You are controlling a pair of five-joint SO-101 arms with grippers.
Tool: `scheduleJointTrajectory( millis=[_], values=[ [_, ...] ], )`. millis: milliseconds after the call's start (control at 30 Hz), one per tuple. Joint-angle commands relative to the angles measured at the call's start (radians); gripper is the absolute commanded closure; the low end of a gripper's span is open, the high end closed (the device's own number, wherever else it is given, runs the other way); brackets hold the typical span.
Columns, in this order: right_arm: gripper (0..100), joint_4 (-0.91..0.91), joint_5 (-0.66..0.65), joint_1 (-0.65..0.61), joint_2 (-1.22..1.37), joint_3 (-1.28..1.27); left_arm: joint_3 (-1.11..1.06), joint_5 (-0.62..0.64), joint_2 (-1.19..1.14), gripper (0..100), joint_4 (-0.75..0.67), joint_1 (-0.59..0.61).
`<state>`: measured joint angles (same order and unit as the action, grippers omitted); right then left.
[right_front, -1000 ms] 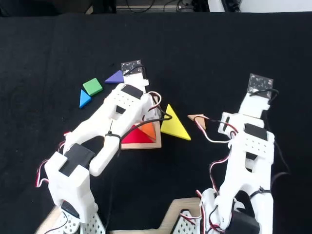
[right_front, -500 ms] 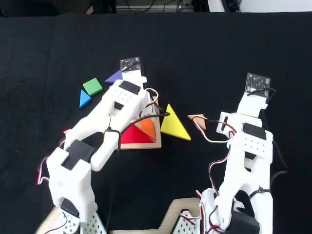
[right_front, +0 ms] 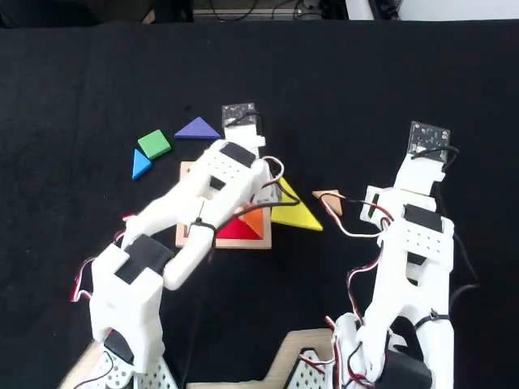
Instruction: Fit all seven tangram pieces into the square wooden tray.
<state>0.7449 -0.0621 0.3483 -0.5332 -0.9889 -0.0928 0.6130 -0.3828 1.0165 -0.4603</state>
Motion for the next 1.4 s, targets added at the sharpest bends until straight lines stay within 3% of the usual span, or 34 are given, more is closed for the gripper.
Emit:
scheduleJointTrajectory(
  millis=[0, 333, 467, 600, 667, 733, 833, 967, 1133, 1367],
  values=[
    [76.9, -0.014, 0.000, -0.014, -0.025, 0.005, 0.044, 0.028, 0.020, 74, 0.002, -0.036],
    [76.9, -0.017, 0.000, -0.014, -0.025, 0.004, 0.193, 0.025, 0.192, 74, 0.350, -0.018],
    [76.9, -0.020, 0.000, -0.012, -0.030, 0.004, 0.269, 0.009, 0.315, 74, 0.499, 0.134],
    [76.8, -0.017, 0.000, -0.015, -0.033, 0.010, 0.226, -0.250, 0.388, 74, 0.534, 0.392],
    [76.6, -0.006, -0.014, -0.015, -0.033, 0.031, 0.140, -0.402, 0.385, 74, 0.491, 0.472],
    [76.6, 0.060, -0.092, -0.044, -0.030, 0.091, 0.019, -0.474, 0.377, 74, 0.394, 0.475],
    [76.8, 0.239, -0.186, -0.160, -0.024, 0.194, -0.145, -0.477, 0.384, 74, 0.183, 0.412],
    [76.9, 0.385, -0.196, -0.255, -0.027, 0.259, -0.237, -0.486, 0.371, 74, -0.026, 0.401],
    [76.9, 0.338, -0.195, -0.261, -0.025, 0.220, -0.305, -0.535, 0.371, 74, -0.138, 0.476],
    [76.9, 0.244, -0.169, -0.316, -0.030, 0.133, -0.397, -0.571, 0.341, 74, -0.269, 0.489]
  ],
)
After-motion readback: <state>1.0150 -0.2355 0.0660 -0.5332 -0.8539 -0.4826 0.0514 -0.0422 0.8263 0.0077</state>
